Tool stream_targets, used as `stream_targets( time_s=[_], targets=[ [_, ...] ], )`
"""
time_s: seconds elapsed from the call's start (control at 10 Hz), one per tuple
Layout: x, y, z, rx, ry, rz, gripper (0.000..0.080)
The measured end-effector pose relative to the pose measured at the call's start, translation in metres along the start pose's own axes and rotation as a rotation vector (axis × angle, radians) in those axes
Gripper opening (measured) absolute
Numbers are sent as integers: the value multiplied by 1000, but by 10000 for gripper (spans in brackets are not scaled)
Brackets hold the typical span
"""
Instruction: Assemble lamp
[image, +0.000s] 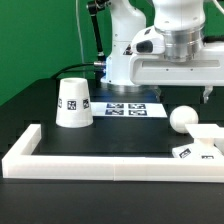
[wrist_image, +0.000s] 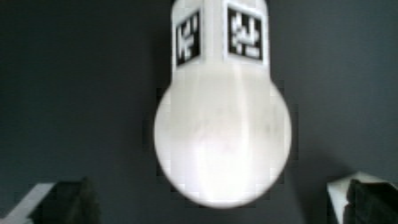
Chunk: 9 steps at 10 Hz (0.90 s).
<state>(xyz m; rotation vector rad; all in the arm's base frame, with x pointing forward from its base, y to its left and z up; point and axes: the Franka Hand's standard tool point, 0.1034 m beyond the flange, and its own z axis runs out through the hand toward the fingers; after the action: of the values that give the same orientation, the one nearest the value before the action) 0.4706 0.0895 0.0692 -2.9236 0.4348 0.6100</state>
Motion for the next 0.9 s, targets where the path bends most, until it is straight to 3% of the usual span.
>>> stream_targets(
  time_s=[0.5, 0.9],
  targets=[
    [3, 3, 9, -27, -298, 0, 699],
    [6, 7, 20, -30, -346, 8, 699]
  ],
)
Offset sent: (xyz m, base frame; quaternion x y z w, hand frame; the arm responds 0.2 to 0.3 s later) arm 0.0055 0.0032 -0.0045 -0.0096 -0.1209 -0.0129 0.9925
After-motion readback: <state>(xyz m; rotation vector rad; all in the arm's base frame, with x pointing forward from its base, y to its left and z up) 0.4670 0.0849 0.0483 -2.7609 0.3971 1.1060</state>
